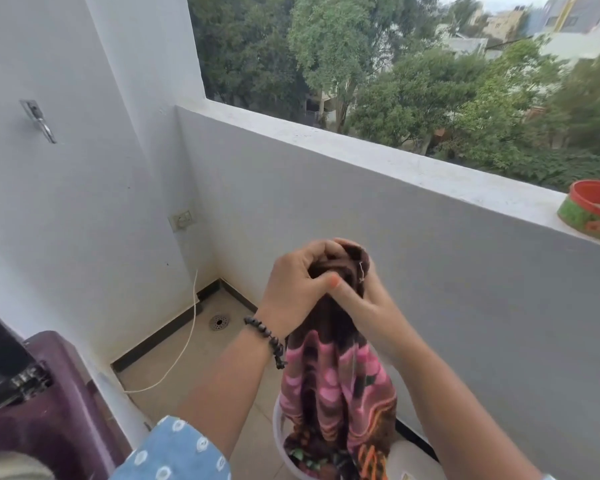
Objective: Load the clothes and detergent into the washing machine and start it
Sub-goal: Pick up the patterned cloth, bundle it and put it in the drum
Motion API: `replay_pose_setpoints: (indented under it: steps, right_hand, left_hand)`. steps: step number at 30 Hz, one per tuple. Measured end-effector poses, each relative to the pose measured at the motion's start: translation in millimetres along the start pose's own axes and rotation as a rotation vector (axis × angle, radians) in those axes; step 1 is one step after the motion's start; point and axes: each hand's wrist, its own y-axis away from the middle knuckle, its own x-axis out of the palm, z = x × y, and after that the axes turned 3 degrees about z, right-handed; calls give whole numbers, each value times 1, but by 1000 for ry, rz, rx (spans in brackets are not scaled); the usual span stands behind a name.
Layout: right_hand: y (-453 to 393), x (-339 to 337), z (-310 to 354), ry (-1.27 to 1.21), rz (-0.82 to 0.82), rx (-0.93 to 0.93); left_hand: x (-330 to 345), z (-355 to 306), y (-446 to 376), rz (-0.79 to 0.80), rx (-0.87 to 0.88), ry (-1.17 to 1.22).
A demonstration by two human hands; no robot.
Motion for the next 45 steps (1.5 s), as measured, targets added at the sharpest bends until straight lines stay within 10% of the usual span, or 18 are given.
replay_pose_setpoints:
  steps: [10,14,21,28,34,45]
  right_hand:
    - [1,-16,26,183,-76,-200]
    - [3,-21,55,128,-117,-326]
    - [16,-44,103,-38,-245,-503]
    - [13,-41,66,-1,-353,-349]
    - [14,-4,24,96,-16,-208]
    - [14,-18,48,179,-104,-282]
  left_hand:
    - [7,27,30,124,-216,474]
    - [23,53,41,277,-311,246]
    - [10,85,47,56,-379,114]
    - [-8,9,8,-121,-100,215]
    - [0,-35,-2,-40,111,53]
    - [5,18,33,235,-260,507]
